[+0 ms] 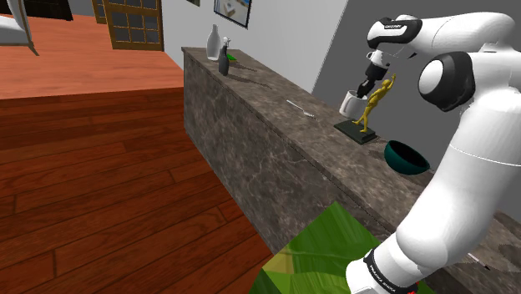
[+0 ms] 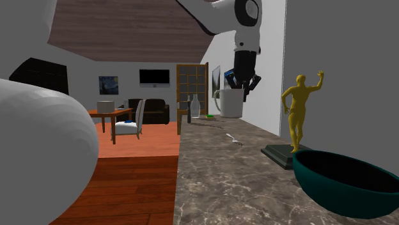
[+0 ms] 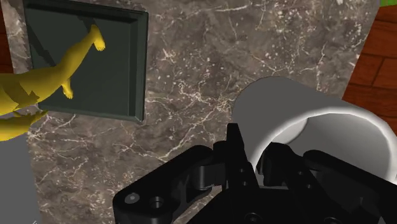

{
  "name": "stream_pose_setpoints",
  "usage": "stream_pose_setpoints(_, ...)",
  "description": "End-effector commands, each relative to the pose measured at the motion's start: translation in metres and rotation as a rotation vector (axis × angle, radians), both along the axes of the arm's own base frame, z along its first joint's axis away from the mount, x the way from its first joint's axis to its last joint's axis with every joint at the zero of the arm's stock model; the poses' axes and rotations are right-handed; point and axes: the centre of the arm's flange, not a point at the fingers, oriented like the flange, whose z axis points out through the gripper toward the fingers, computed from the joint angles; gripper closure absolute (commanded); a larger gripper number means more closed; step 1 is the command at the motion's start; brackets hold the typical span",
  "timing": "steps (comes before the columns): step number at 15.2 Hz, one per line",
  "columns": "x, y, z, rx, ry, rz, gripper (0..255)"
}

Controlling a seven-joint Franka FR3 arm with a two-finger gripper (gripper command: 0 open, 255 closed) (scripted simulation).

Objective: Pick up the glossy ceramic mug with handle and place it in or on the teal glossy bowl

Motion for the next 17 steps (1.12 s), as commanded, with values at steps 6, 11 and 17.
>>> stream_pose_setpoints(6,-0.081,-0.039,0.005,0.000,0.000,0.000,255)
stream_pose_setpoints(11,-0.141,-0.067,0.010,0.000,0.000,0.000,255)
stream_pose_setpoints(17,-0.213,-0.100,0.015,0.000,0.000,0.000,255)
